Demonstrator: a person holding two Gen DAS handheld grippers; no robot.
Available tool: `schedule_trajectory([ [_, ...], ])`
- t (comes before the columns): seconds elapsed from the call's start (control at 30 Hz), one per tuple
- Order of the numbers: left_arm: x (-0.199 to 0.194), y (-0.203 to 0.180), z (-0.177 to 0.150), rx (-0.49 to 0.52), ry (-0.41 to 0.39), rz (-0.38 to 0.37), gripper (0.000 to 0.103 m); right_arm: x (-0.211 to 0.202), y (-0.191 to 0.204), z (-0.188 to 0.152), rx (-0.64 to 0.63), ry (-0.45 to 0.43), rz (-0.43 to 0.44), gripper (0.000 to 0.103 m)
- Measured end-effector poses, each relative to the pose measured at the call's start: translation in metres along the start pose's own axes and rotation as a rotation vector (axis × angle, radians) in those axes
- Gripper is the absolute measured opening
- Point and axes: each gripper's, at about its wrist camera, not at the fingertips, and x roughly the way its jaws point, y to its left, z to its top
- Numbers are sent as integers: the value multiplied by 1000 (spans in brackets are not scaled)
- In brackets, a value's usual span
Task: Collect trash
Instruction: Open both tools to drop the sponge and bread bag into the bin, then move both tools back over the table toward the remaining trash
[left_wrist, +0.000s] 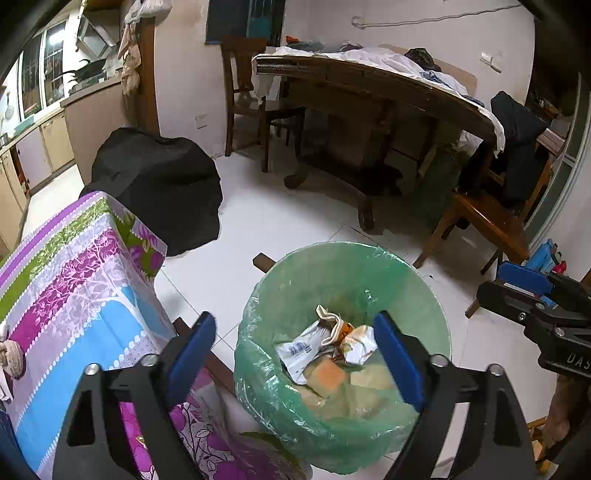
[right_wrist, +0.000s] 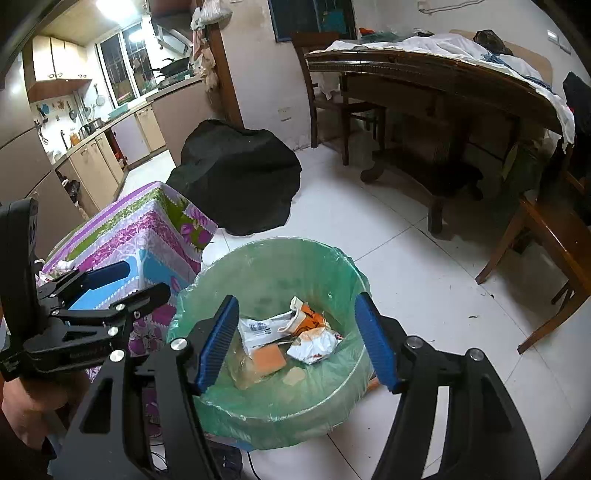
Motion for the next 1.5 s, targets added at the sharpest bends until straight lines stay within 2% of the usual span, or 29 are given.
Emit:
schedule_trajectory([
  [0.53,-3,1,-2,9,-1,14,91,0,4,-2,-4,-2,-1,63],
  [0.73,-13,3,-7,5,-9,18,91,-6,11,-5,-8,-23,-1,70],
  [0.93,-53,28,-34,-7,-55,15,91,-35,37,-15,-34,-120,61,80],
  [1.0,-76,48,-54,-4,-77,29,91,-47,51,-24,-48,-156,100,86],
  [1.1,-113,97,-90,-47,-102,96,92,-57,74,-38,-84,-179,157,88],
  [1.3,-193,232,-166,-313,-144,272,96,-49,121,-62,-129,-146,278,91],
  [1.4,-212,292,-192,-447,-137,357,96,-33,149,-69,-163,-99,322,91],
  [1.5,-209,320,-204,-479,-104,379,96,-23,176,-76,-196,-67,358,91],
])
